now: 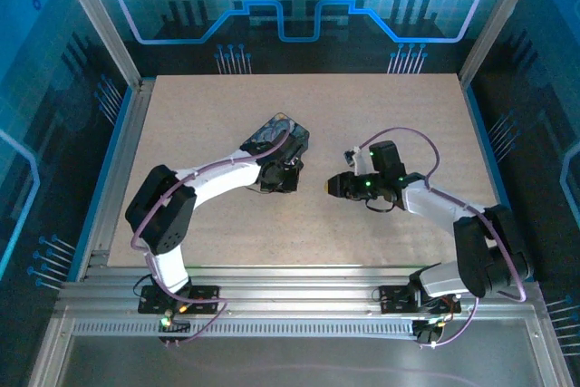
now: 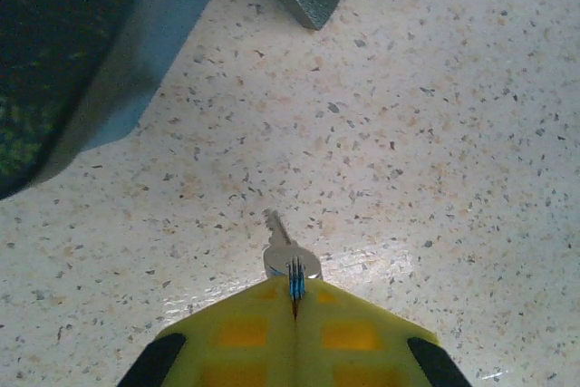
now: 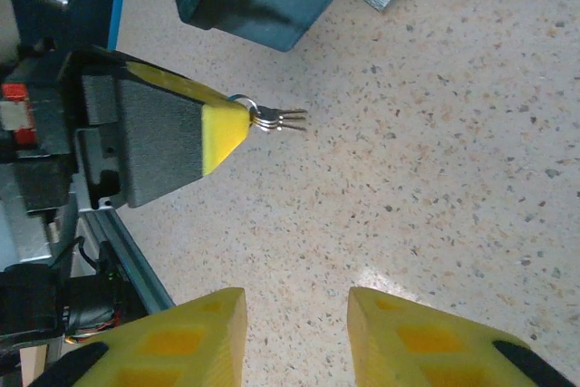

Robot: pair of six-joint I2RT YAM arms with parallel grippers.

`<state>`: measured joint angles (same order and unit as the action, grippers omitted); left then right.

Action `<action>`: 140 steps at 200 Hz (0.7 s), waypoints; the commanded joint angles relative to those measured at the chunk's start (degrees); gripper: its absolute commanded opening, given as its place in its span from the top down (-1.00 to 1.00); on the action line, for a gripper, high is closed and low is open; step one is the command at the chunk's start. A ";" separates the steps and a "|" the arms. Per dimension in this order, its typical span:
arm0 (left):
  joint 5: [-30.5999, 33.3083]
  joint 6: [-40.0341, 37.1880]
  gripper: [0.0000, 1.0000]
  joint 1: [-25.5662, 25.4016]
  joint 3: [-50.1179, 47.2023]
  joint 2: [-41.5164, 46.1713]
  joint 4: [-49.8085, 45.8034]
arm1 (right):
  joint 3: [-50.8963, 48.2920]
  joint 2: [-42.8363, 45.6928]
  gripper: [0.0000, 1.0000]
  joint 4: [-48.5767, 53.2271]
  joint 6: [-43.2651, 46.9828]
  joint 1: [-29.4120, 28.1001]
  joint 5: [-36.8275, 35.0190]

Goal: Unlock a padlock with a key

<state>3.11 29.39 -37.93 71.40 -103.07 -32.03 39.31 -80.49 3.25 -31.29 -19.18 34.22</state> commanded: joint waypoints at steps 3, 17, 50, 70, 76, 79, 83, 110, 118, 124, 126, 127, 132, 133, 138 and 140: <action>-4.87 -2.37 1.00 -0.33 0.16 -0.96 0.80 | -0.48 -1.51 0.31 -1.22 -0.51 -0.55 -1.41; -5.93 -2.20 1.00 -0.80 0.26 -2.16 1.31 | -0.37 -1.94 0.31 -1.05 -0.96 -0.60 -2.18; -6.38 -1.50 0.82 -2.69 0.66 -3.91 1.57 | 0.30 -1.91 0.30 0.64 -0.64 -0.58 -3.06; -7.23 -0.77 0.68 -2.98 0.46 -4.07 1.97 | 0.57 -1.53 0.31 1.65 -0.37 -0.60 -3.45; -7.43 -0.56 0.61 -2.97 0.37 -3.91 2.03 | 0.67 -1.45 0.30 1.90 -0.31 -0.62 -3.59; -7.53 -0.56 0.58 -2.94 0.38 -3.83 1.95 | 0.76 -1.43 0.30 1.98 -0.30 -0.60 -3.62; -7.59 -0.56 0.53 -2.98 0.41 -3.76 1.88 | 0.81 -1.45 0.31 2.09 -0.27 -0.69 -3.70; -8.79 -0.91 0.21 -2.96 1.35 -2.39 0.89 | 0.93 -1.75 0.31 2.72 -0.18 -0.94 -4.42; -8.41 -0.98 0.16 -2.86 1.69 -1.96 0.35 | 1.03 -1.93 0.30 2.84 -0.18 -1.11 -4.58; -8.13 -1.00 0.12 -2.70 2.03 -1.57 -0.13 | 1.12 -2.08 0.31 2.88 -0.18 -1.29 -4.73; -8.06 -1.00 0.11 -2.68 2.11 -1.42 -0.25 | 1.19 -2.12 0.30 2.90 -0.20 -1.36 -4.81; -8.00 -1.00 0.10 -2.68 2.14 -1.39 -0.32 | 1.20 -2.17 0.30 2.90 -0.19 -1.33 -4.79; -7.90 -0.93 0.09 -2.38 2.24 -1.05 -0.62 | 1.33 -2.26 0.30 3.03 -0.14 -1.56 -4.94; -7.84 -0.92 0.09 -2.35 2.25 -0.94 -0.69 | 1.36 -2.33 0.31 3.06 -0.11 -1.60 -4.94; -7.69 -0.76 0.07 -2.13 2.32 -0.64 -0.98 | 1.53 -2.53 0.31 3.22 -0.07 -1.89 -5.18; -7.62 -0.68 0.07 -1.94 2.34 -0.51 -1.12 | 1.62 -2.62 0.31 3.32 -0.02 -2.08 -5.38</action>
<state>-3.97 28.51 -40.69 71.70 -106.13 -30.24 39.33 -82.15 4.64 -31.90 -19.75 30.17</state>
